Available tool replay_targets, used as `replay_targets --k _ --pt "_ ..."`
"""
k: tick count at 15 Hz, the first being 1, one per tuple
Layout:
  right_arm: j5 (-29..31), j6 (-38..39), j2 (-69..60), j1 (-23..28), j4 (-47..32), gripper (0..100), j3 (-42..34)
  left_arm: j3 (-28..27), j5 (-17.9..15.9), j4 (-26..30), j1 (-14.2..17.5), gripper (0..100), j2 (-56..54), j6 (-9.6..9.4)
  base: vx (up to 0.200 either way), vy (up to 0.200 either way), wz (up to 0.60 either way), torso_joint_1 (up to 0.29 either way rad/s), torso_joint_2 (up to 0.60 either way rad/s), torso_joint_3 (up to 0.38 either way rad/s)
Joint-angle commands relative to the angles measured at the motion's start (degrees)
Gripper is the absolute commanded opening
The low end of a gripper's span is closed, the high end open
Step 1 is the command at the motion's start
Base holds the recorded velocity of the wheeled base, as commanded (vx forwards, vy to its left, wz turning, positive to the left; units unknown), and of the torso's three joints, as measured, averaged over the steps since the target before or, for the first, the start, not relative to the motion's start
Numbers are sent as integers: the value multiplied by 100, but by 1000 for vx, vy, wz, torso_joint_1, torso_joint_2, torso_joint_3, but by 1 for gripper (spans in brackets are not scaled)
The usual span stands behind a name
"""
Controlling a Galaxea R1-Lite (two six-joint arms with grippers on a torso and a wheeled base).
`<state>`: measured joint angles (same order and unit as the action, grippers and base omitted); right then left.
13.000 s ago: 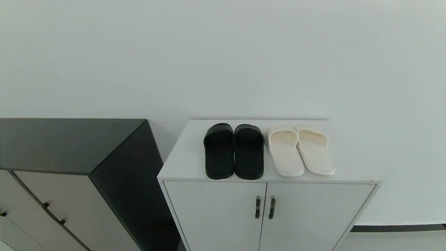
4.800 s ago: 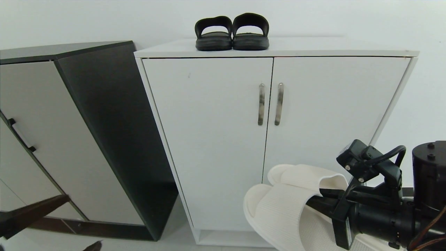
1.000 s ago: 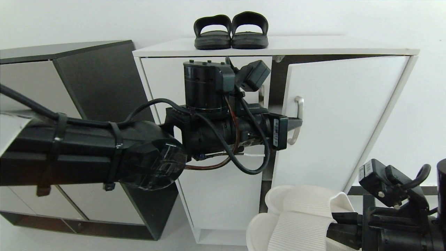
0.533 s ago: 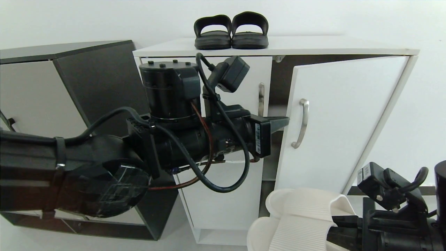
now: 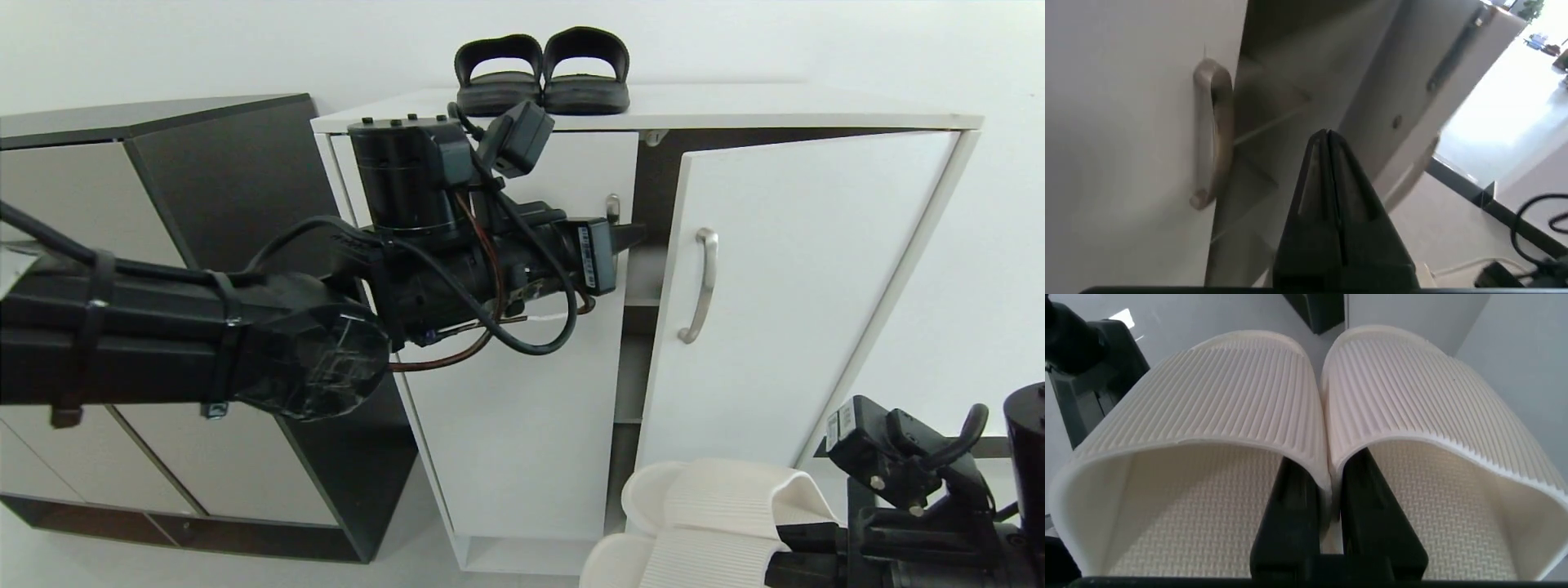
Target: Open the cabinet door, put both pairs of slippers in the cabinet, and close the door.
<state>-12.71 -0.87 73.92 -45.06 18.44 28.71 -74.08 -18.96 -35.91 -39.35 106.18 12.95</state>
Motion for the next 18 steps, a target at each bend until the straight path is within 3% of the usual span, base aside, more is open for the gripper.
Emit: replay_targets --k 1,4,10,13,16,18 --pt "-3 -1 8 -3 1 0 -6 -440 6 14 24 0 527 24 0 0 0 0 0 0" --pt "-3 -1 17 -3 -8 0 -6 -774 15 172 24 0 746 24 0 0 0 0 0 0" --pt "-3 -1 157 -3 -16 0 -23 -810 15 172 -11 0 861 24 -33 0 0 0 0 1" --pt "85 7 78 -56 -87 0 -14 -889 15 164 -319 0 887 24 -200 0 0 2 1 2" --pt "111 -1 -546 -715 -561 0 -137 -880 199 146 -978 0 781 6 -200 0 0 1 4 4" --pt "120 -1 -695 -821 -842 0 -23 -915 270 102 -1004 0 773 -3 -200 0 0 2 2 5"
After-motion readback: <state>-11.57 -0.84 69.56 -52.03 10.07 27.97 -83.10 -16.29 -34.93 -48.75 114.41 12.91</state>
